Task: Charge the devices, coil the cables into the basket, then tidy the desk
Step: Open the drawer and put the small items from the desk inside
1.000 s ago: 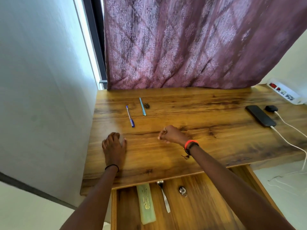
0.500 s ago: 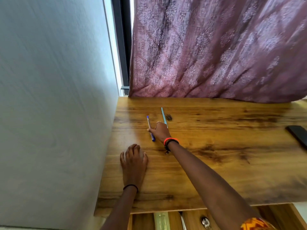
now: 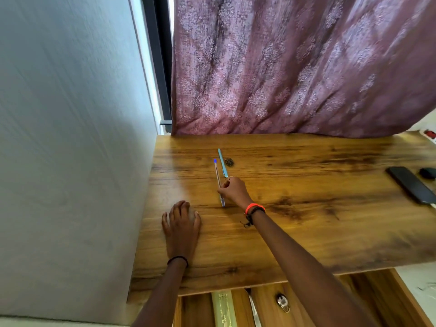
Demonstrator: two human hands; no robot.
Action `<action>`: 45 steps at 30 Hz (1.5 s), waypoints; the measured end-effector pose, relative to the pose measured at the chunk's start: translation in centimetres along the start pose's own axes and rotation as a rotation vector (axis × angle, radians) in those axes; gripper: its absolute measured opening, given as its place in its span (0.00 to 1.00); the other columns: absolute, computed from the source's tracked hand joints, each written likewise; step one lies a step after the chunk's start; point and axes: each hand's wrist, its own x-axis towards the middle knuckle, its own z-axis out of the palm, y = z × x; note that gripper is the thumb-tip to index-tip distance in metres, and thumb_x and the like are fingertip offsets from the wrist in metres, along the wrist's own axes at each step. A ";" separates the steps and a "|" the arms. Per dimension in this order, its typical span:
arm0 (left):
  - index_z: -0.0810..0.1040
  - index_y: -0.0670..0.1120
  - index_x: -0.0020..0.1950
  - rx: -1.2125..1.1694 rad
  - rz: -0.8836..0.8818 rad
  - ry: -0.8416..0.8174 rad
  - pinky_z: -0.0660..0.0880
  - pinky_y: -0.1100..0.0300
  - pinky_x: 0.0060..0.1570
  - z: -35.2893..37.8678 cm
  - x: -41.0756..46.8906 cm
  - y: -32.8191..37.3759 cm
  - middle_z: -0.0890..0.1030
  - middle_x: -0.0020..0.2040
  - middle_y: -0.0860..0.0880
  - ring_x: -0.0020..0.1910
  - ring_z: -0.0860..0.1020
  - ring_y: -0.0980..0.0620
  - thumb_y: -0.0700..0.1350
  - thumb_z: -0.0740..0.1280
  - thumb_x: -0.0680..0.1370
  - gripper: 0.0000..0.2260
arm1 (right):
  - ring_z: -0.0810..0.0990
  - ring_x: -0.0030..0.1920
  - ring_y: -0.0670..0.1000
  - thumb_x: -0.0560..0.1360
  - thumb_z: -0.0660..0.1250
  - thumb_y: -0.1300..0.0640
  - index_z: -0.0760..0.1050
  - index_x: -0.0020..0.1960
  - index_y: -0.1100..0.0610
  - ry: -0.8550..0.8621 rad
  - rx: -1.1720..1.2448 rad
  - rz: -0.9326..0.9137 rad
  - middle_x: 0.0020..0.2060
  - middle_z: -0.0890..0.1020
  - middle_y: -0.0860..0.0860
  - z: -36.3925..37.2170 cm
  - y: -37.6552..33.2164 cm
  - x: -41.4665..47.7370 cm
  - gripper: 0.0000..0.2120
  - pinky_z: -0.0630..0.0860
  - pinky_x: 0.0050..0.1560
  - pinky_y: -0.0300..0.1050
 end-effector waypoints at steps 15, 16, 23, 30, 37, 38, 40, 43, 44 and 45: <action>0.72 0.44 0.60 -0.004 0.018 -0.014 0.63 0.44 0.65 1.0 0.0 -0.3 0.74 0.60 0.44 0.58 0.73 0.43 0.50 0.63 0.77 0.15 | 0.79 0.30 0.43 0.69 0.72 0.62 0.78 0.37 0.56 -0.590 0.062 0.276 0.30 0.81 0.47 -11.6 16.7 -22.8 0.05 0.76 0.36 0.35; 0.72 0.44 0.60 0.001 0.016 -0.012 0.63 0.44 0.65 0.9 0.0 -0.3 0.74 0.60 0.43 0.58 0.73 0.43 0.49 0.63 0.77 0.15 | 0.80 0.31 0.44 0.69 0.73 0.61 0.78 0.36 0.56 -0.604 0.016 0.308 0.31 0.81 0.49 -11.5 17.9 -23.3 0.05 0.76 0.37 0.36; 0.73 0.42 0.59 -0.004 0.042 -0.018 0.63 0.43 0.64 0.3 -0.6 0.1 0.74 0.60 0.41 0.58 0.73 0.40 0.47 0.63 0.77 0.13 | 0.80 0.31 0.48 0.67 0.71 0.64 0.72 0.33 0.57 -0.426 -0.208 0.414 0.28 0.79 0.51 -8.1 24.2 -23.1 0.09 0.75 0.34 0.37; 0.73 0.41 0.60 -0.042 0.057 -0.016 0.62 0.43 0.64 -0.1 -1.1 0.2 0.73 0.60 0.39 0.59 0.72 0.39 0.46 0.61 0.78 0.13 | 0.84 0.41 0.56 0.68 0.71 0.64 0.68 0.36 0.56 -0.338 -0.276 0.440 0.45 0.83 0.60 -6.0 25.4 -21.8 0.11 0.81 0.48 0.50; 0.72 0.41 0.61 -0.067 0.069 -0.027 0.62 0.43 0.65 0.0 -1.2 -0.1 0.73 0.61 0.41 0.60 0.72 0.40 0.47 0.60 0.79 0.14 | 0.84 0.38 0.55 0.67 0.75 0.62 0.68 0.39 0.57 -0.368 -0.267 0.477 0.41 0.83 0.58 -5.5 25.9 -21.5 0.14 0.82 0.43 0.48; 0.72 0.42 0.61 -0.072 0.069 -0.028 0.62 0.43 0.65 0.0 -1.2 -0.1 0.73 0.61 0.41 0.60 0.72 0.40 0.47 0.60 0.79 0.14 | 0.82 0.34 0.53 0.66 0.75 0.61 0.67 0.38 0.56 -0.374 -0.240 0.483 0.36 0.81 0.56 -5.7 25.8 -21.6 0.15 0.82 0.43 0.48; 0.72 0.42 0.61 -0.075 0.062 -0.021 0.61 0.44 0.66 0.0 -1.3 0.1 0.73 0.61 0.41 0.60 0.71 0.40 0.47 0.60 0.79 0.14 | 0.79 0.32 0.50 0.66 0.76 0.60 0.68 0.43 0.57 -0.376 -0.200 0.498 0.33 0.79 0.53 -6.4 25.3 -21.8 0.16 0.81 0.42 0.46; 0.71 0.42 0.61 -0.063 0.050 -0.019 0.61 0.44 0.66 0.0 -1.3 0.2 0.72 0.61 0.41 0.61 0.71 0.41 0.48 0.59 0.79 0.14 | 0.78 0.30 0.48 0.68 0.75 0.61 0.68 0.57 0.64 -0.350 -0.200 0.505 0.33 0.79 0.53 -8.1 24.3 -21.9 0.23 0.77 0.33 0.41; 0.71 0.42 0.61 -0.054 0.050 -0.022 0.61 0.44 0.66 0.1 -1.3 0.3 0.72 0.61 0.41 0.61 0.71 0.41 0.48 0.59 0.79 0.14 | 0.77 0.27 0.46 0.69 0.74 0.63 0.68 0.59 0.65 -0.346 -0.200 0.496 0.33 0.79 0.54 -8.9 23.9 -21.8 0.23 0.75 0.29 0.38; 0.71 0.42 0.61 -0.047 0.046 -0.023 0.61 0.44 0.66 0.1 -1.2 0.2 0.72 0.61 0.41 0.61 0.71 0.41 0.47 0.60 0.79 0.14 | 0.75 0.24 0.44 0.69 0.72 0.65 0.68 0.59 0.65 -0.354 -0.186 0.487 0.32 0.79 0.54 -9.7 23.3 -21.6 0.22 0.73 0.26 0.36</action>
